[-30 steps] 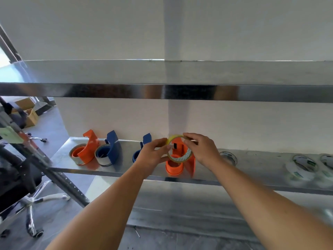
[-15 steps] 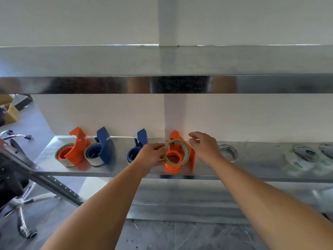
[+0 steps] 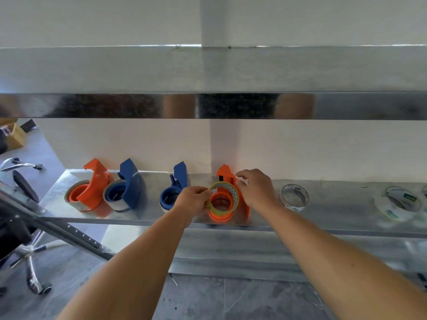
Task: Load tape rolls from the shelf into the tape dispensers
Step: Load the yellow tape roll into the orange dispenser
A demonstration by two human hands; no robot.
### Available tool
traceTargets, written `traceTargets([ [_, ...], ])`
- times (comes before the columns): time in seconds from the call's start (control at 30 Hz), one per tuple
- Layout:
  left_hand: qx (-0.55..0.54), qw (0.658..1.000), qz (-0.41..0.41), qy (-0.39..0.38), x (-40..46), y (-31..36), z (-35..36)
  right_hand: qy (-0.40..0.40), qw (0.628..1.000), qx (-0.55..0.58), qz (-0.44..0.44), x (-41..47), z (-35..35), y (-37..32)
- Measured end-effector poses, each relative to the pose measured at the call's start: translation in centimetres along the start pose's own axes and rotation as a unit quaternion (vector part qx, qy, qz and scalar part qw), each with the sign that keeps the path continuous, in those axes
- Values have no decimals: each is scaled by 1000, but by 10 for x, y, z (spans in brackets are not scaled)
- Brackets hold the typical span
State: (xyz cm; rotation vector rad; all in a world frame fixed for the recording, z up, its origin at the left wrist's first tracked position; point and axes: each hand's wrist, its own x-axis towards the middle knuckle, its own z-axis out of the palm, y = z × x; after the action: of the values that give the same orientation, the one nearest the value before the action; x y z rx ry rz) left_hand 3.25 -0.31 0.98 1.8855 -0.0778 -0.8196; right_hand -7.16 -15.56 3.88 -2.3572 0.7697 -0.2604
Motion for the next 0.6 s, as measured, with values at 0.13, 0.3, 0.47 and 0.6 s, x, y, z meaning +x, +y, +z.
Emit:
traceTargets([
  [0.13,8,1000,-13,4,8,-6,5,-23,999,-34,14,1,9,4],
  [0.3,29,999,-27,15,17,-12,12,-12,998,-37,54,2,12,12],
  [0.47,22,998,-51,12,23,-17,15,-32,998,-19,57,6,15,13],
  [0.6,20,998,-63,5,27,-20,19,-35,997,-18,62,7,21,12],
])
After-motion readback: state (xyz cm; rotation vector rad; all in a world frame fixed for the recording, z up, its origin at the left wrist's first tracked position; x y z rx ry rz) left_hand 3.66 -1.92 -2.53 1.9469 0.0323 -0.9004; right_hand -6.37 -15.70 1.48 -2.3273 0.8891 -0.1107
